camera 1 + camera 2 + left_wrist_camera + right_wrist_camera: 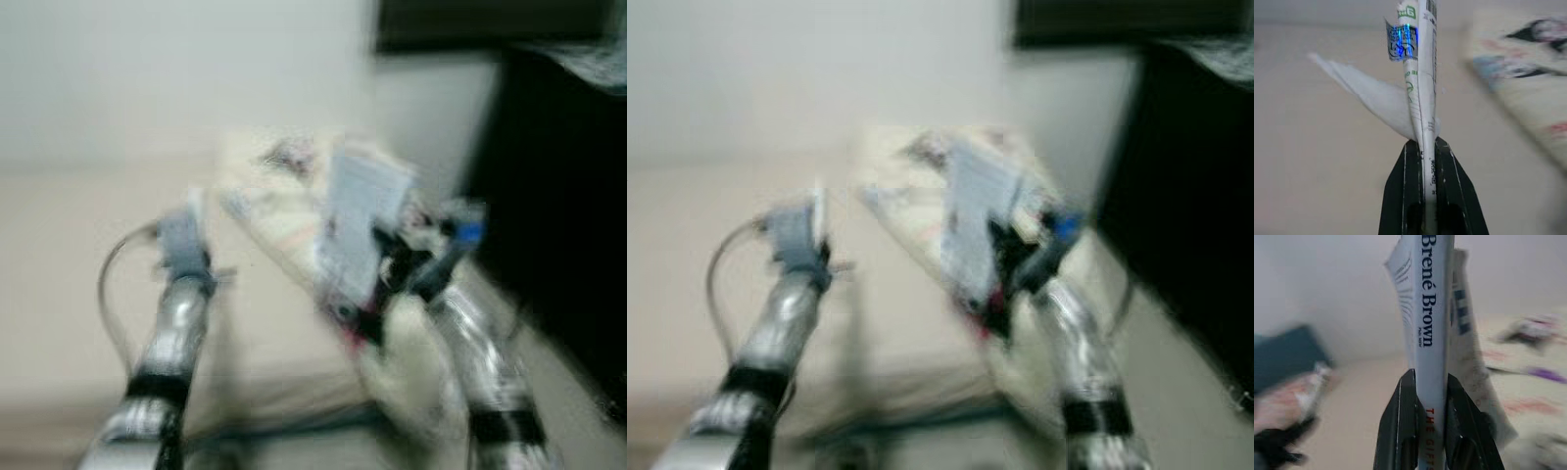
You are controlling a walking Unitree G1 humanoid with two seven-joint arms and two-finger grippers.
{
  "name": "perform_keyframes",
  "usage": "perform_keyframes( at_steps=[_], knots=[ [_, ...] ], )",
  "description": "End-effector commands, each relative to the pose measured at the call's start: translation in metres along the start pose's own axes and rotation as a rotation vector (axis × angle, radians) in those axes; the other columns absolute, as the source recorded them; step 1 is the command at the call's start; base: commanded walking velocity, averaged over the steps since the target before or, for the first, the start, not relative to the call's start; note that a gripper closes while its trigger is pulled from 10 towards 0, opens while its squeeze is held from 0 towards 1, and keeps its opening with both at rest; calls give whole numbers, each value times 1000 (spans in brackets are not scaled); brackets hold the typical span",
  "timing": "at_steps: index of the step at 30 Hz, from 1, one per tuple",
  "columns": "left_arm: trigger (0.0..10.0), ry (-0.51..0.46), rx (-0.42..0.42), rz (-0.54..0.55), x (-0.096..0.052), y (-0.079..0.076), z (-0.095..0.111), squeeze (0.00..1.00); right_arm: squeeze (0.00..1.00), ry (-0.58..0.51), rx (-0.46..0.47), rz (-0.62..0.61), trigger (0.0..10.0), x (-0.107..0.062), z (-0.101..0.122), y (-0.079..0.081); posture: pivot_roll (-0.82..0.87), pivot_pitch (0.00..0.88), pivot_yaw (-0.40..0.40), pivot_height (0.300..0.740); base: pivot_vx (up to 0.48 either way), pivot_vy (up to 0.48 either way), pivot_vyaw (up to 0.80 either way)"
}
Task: Clean up the room
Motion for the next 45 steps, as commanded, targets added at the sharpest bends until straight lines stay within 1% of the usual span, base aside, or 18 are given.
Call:
perform_keyframes(
  at_steps=[1, 18, 23, 24, 26, 27, 28, 30, 31, 32, 33, 34, 35, 36, 37, 38, 40, 45],
  knots=[
    [10000, 37, 26, -31, -3, -9, -11, 0, 0, 12, -5, -30, 0, -4, -3, -7, -113, 0, -22, 660, 0, 0, 0],
    [10000, 282, 206, 24, -28, 32, -92, 0, 0, 85, -9, -71, 0, -15, -28, -14, -111, 0, -18, 720, 0, 0, 0],
    [10000, 397, 267, 18, -49, 47, -126, 0, 0, 158, -26, -110, 1373, -24, -47, -25, -107, 0, -23, 735, 0, 0, 0],
    [10000, 441, 282, 7, -58, 51, -139, 0, 0, 209, -41, -137, 2941, -30, -60, -33, -105, 0, -24, 740, 0, 0, 0],
    [10000, 469, 290, 0, -63, 53, -146, 0, 0, 244, -51, -154, 2941, -35, -69, -39, -105, 0, -24, 740, 0, 0, 0],
    [10000, 549, 319, 5, -79, 61, -165, 0, 0, 364, -67, -215, 3451, -55, -97, -55, -104, 0, -25, 740, 0, 0, 0],
    [10000, 576, 328, 7, -85, 64, -171, 0, 0, 404, -62, -237, 3451, -64, -107, -60, -104, 0, -25, 740, 0, 0, 0],
    [10000, 591, 333, 8, -88, 66, -174, 0, 0, 428, -58, -251, 3451, -69, -113, -63, -104, 0, -25, 740, 0, 0, 0],
    [10000, 616, 350, 5, -94, 68, -180, 0, 0, 490, -82, -280, 4235, -80, -123, -69, -101, 0, -28, 740, 0, 0, 0],
    [10000, 616, 350, 5, -94, 68, -180, 0, 0, 490, -82, -280, 4235, -80, -123, -69, -101, 0, -28, 740, 0, 0, 0],
    [10000, 654, 379, 0, -102, 71, -188, 0, 0, 558, -79, -331, 10000, -96, -136, -76, -98, 0, -31, 740, 0, 0, 0],
    [10000, 704, 418, -18, -114, 73, -198, 0, 0, 653, -109, -393, 10000, -119, -152, -85, -95, 0, -34, 740, 0, 0, 0],
    [10000, 704, 418, -18, -114, 73, -198, 0, 0, 653, -109, -393, 10000, -119, -152, -85, -95, 0, -34, 740, 0, 0, 0],
    [10000, 736, 444, -31, -122, 74, -205, 0, 0, 717, -131, -432, 10000, -135, -161, -90, -94, 0, -35, 740, 0, 0, 0],
    [10000, 817, 483, -44, -142, 79, -220, 0, 0, 890, -153, -496, 10000, -178, -185, -93, -93, 0, -36, 740, 0, 0, 0],
    [10000, 847, 500, -52, -150, 81, -225, 0, 0, 959, -165, -503, 10000, -195, -194, -91, -93, 0, -36, 740, 0, 0, 712],
    [10000, 872, 518, -66, -157, 81, -230, 0, 0, 1015, -154, -523, 10000, -213, -202, -89, -96, 0, -34, 740, 0, 0, 716],
    [10000, 894, 527, -81, -165, 83, -235, 0, 0, 1013, -59, -631, 10000, -235, -206, -91, -96, 0, -32, 740, 0, 0, 719]
  ],
)
Point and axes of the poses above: a point about 5 cm out from each wrist's last joint towards the gripper, its own x axis pointing out of the wrist towards the gripper, its own z axis along the axis of the wrist's last joint, y = z × x, the point moved 2 cm from there along x, pointing out of the wrist towards the gripper, and after that the axes turned 3 degrees about x, right-handed, at the moved point
